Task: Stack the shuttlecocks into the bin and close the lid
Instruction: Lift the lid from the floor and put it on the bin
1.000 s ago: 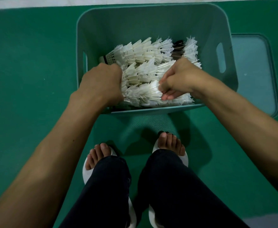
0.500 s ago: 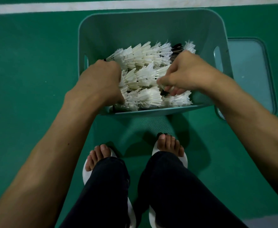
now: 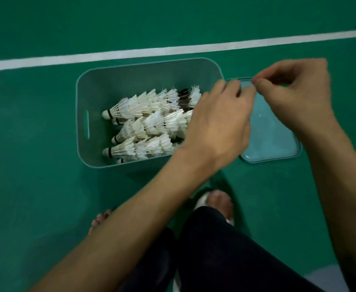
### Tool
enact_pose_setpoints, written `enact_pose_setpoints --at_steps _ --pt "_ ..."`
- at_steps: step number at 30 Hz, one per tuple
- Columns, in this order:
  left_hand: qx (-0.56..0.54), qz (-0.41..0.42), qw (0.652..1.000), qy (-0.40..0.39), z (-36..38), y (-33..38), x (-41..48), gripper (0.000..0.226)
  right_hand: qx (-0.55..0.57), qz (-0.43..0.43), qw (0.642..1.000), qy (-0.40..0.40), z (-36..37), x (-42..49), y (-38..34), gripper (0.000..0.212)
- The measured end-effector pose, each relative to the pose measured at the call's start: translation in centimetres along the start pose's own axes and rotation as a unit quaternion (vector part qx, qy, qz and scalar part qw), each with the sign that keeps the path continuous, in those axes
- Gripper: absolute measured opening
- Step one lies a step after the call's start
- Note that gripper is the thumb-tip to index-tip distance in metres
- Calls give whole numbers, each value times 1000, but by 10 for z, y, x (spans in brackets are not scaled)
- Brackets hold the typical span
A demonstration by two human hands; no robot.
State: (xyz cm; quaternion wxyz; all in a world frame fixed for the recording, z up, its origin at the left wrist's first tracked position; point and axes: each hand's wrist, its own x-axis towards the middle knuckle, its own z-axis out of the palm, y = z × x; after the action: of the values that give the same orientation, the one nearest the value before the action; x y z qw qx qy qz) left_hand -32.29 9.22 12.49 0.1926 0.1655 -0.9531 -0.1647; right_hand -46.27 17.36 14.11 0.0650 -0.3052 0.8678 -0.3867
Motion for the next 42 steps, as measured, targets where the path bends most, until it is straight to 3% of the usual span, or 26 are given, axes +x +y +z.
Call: enact_pose_setpoints --at_steps 3,6,10,14,16,20,23,25,29,31,33,35,38,42 --pt "-31 38 999 2 21 26 -8 25 -13 59 995 76 -19 -14 33 26" --pt "-55 50 996 -46 51 38 -17 29 -53 144 981 116 -20 -24 88 33" --pt "-40 79 991 -100 88 45 -22 42 -134 339 931 10 1 -25 171 59" --pt "-68 76 987 -126 109 62 -10 45 -142 418 896 -49 17 -35 213 96" --pt "-57 77 981 -170 121 63 -5 48 -145 404 903 -37 20 -41 224 95" --pt "11 45 953 -300 152 47 -12 65 -156 353 921 53 22 -42 254 66" --pt "35 23 922 -385 170 33 -26 85 -128 391 906 102 16 -36 263 65" --pt "35 21 916 -398 177 28 -32 91 -116 412 898 103 11 -33 266 64" --pt "4 19 925 -379 181 30 -38 99 -44 474 872 118 6 -35 267 40" --pt "-13 22 933 -358 181 35 -40 100 27 509 853 111 2 -39 257 18" --pt "-36 29 939 -340 179 39 -44 102 129 500 849 106 -6 -44 238 14" --pt "-74 26 943 -324 173 43 -45 106 219 459 852 123 -18 -50 206 12" --pt "-143 19 953 -267 153 53 -42 111 298 330 884 144 -36 -60 141 16" --pt "-231 6 971 -54 111 53 -42 82 296 167 932 128 -49 -66 50 24"
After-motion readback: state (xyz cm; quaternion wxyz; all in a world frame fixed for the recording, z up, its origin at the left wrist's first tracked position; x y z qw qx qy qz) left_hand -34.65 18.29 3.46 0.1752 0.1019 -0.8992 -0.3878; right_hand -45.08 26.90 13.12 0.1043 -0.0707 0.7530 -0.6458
